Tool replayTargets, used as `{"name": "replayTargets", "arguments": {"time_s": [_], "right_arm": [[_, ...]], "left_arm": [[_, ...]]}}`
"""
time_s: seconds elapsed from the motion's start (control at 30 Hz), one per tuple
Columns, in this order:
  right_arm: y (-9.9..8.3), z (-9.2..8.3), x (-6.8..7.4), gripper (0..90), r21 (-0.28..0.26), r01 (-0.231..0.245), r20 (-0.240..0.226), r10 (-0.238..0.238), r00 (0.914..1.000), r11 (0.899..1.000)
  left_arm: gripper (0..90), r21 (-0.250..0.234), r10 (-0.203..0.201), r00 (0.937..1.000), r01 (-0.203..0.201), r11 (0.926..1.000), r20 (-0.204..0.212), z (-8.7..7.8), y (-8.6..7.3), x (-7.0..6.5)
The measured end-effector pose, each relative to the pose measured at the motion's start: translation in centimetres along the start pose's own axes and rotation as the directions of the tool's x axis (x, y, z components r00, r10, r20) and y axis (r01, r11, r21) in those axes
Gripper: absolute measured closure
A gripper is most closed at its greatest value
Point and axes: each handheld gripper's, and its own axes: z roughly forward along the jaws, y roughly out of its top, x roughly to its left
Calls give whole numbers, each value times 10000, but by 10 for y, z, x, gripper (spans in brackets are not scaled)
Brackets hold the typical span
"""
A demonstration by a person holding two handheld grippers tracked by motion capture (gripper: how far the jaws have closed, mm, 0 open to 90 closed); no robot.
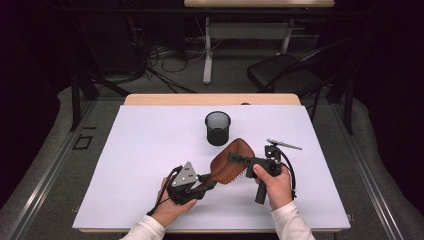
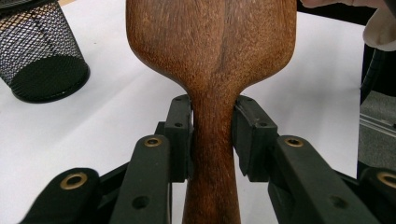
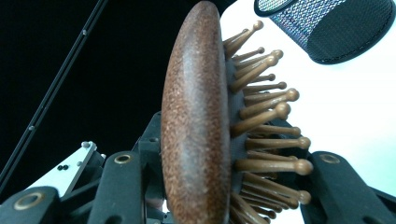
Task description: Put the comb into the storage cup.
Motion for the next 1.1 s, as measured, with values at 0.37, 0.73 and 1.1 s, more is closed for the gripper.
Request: {"name": "replayTargets", "arguments": {"time_s": [0.37,0.73,1.1], "right_arm": [[1,-2,-1,501,-138,-30,-20,30,10000,9999],[3,-4,-2,500,-227,-61,-18,60,10000,9997],[4,-6,-3,500,-317,-34,0,34,10000,9995]], "left_arm": [[559,-115,-102,9999,102,9999,-1,1,0,3],[443,-290,-454,9990,455,9985,27,0,0,7],[386,-294,-759,9971,761,9967,81,-1,0,11]]}}
